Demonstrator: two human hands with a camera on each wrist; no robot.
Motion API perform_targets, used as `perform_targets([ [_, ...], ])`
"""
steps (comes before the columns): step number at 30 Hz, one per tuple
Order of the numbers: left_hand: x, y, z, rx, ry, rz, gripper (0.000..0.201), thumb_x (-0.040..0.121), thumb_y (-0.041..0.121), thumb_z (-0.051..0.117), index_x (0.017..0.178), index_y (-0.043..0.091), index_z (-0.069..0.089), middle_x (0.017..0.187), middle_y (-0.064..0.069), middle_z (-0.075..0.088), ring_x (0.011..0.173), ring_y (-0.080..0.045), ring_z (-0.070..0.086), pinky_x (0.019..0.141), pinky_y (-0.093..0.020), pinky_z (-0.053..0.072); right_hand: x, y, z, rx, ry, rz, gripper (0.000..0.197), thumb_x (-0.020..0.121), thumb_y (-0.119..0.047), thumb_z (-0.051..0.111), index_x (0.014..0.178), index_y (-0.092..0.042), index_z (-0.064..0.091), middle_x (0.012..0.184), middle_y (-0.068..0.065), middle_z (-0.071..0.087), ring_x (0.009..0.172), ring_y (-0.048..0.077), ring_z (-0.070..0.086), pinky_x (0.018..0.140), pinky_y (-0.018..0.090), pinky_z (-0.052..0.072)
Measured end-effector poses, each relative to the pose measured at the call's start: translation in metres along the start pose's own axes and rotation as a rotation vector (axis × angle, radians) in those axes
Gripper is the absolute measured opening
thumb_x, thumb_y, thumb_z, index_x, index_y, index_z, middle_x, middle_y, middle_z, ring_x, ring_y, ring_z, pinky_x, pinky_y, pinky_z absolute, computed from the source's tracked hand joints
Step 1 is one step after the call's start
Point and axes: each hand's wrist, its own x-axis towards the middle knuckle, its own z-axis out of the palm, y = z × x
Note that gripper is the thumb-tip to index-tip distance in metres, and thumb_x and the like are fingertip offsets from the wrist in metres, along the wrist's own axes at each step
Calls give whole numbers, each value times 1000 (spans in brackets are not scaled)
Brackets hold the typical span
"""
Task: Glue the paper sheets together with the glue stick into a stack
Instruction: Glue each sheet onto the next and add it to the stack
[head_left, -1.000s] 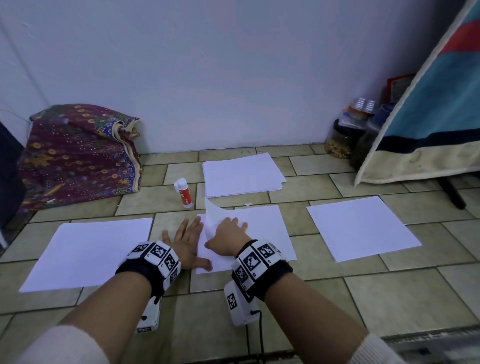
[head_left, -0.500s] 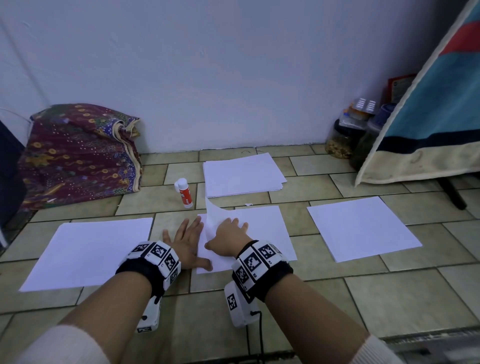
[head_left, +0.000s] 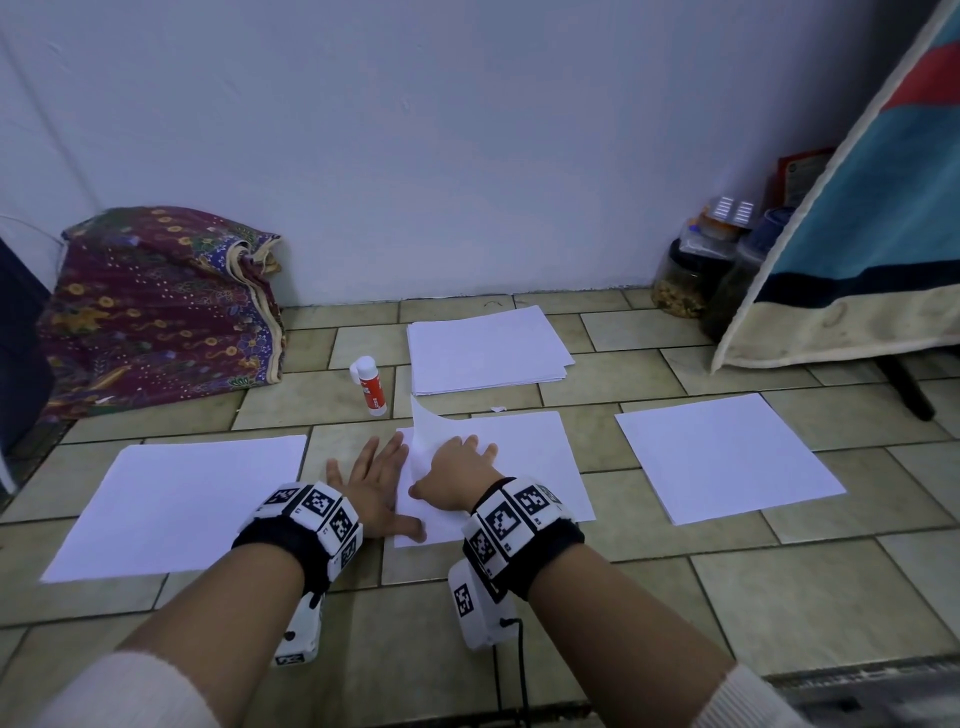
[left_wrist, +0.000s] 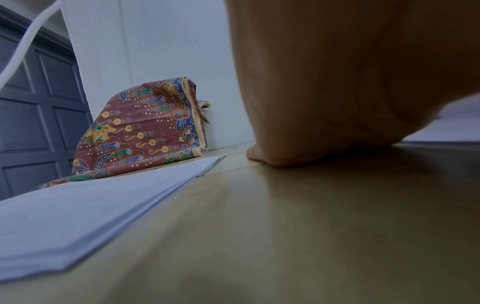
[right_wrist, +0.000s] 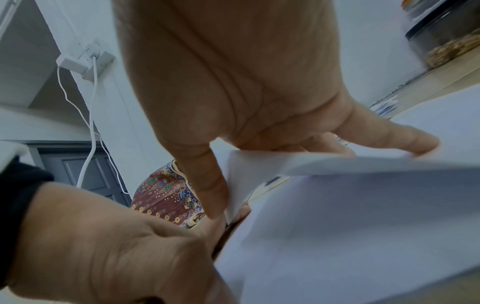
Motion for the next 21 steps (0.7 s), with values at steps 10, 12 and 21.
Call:
perform_targets([
  [10, -2, 1, -1, -1, 2, -3, 115, 82, 59, 61, 149, 19, -24, 155, 8, -31, 144, -19, -27, 112, -61, -7, -1, 1, -1, 55, 10, -3, 78, 97, -40, 45, 149, 5, 7, 158, 20, 9, 146, 36, 2, 118, 52, -1],
  [12, -3, 2, -2, -8, 2, -2, 116, 82, 58, 62, 149, 18, -24, 155, 8, -31, 144, -19, -27, 113, -61, -7, -4, 2, 1, 116, 45, -8, 82, 96, -38, 50, 149, 4, 5, 157, 19, 13, 146, 35, 6, 118, 50, 0],
  [21, -7, 4, -4, -35, -1, -1, 116, 82, 56, 63, 150, 18, -23, 155, 6, -31, 143, -18, -28, 114, -61, -9, 2, 5, 10, 245, 121, -29, 85, 87, -35, 62, 148, -10, 8, 147, 20, 29, 141, 36, 17, 117, 52, 5],
])
